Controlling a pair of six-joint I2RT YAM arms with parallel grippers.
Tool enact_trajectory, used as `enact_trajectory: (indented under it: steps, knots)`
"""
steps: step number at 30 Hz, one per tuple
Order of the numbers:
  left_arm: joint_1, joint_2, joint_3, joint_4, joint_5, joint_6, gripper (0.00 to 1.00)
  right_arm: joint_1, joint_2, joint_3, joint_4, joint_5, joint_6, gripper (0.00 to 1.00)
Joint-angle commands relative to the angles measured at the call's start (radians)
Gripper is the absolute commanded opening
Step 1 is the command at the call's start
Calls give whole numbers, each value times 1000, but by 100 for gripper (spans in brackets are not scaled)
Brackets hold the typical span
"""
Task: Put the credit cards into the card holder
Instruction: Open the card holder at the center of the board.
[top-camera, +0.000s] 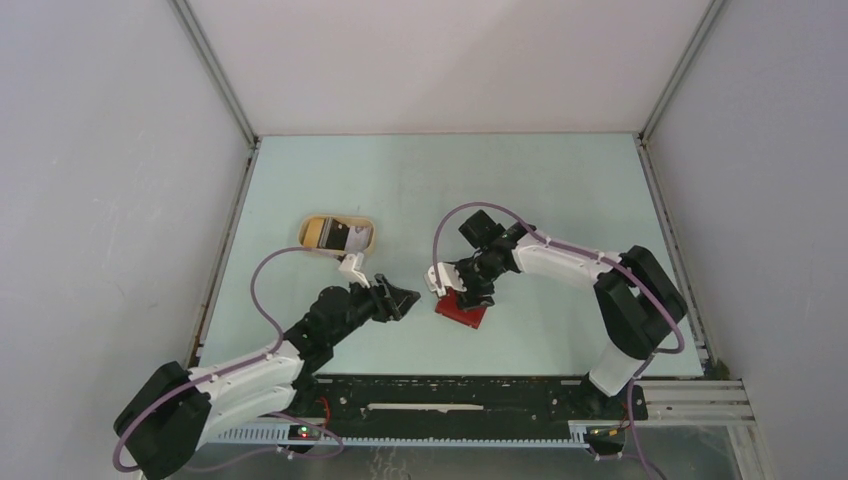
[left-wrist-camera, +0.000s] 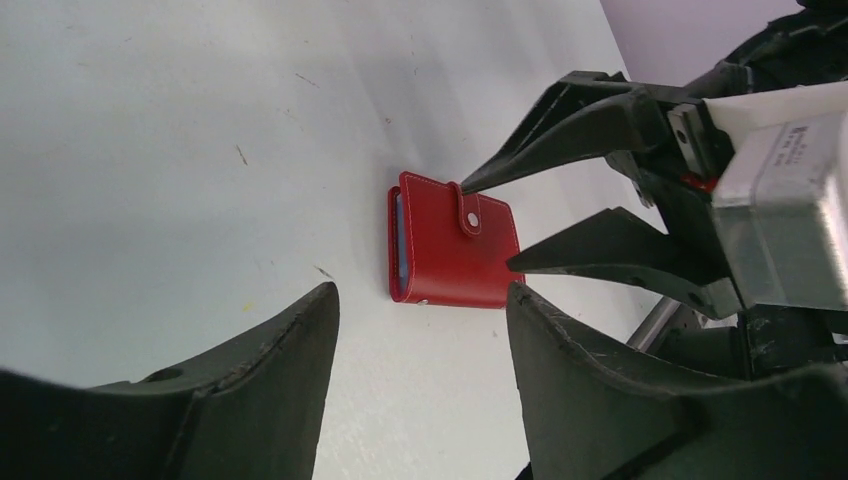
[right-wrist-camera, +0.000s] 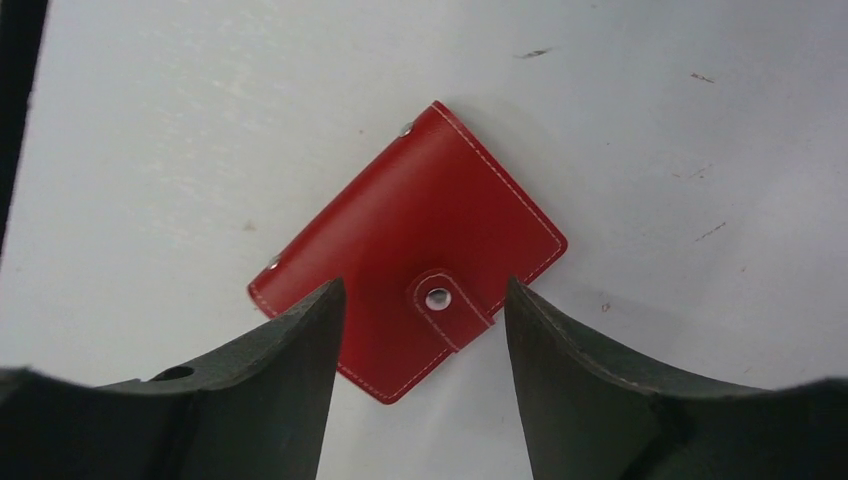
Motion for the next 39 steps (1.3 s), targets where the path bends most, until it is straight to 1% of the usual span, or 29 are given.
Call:
enact_trajectory:
  steps: [1, 3, 9, 18, 24, 29, 33, 39]
  knots:
    - [-9, 31, -21, 81, 20, -10, 66, 29, 56, 55, 28, 58, -4, 66]
    - [-8, 44, -20, 88, 26, -8, 63, 35, 83, 71, 20, 77, 0, 63]
    - [-10, 70, -26, 102, 30, -8, 61, 26, 98, 74, -15, 114, -13, 56]
    - [-19, 102, -29, 128, 42, -17, 59, 24, 127, 74, -26, 168, 2, 53]
    - [-31, 128, -30, 147, 43, -24, 58, 27, 150, 75, -41, 187, 9, 48]
    - [-36, 144, -31, 157, 43, -31, 57, 27, 148, 75, -46, 181, 14, 39]
    - [-41, 147, -34, 159, 35, -33, 57, 28, 141, 74, -48, 169, 23, 28]
    - [-53, 150, -33, 160, 22, -34, 56, 32, 124, 74, -47, 149, 30, 18]
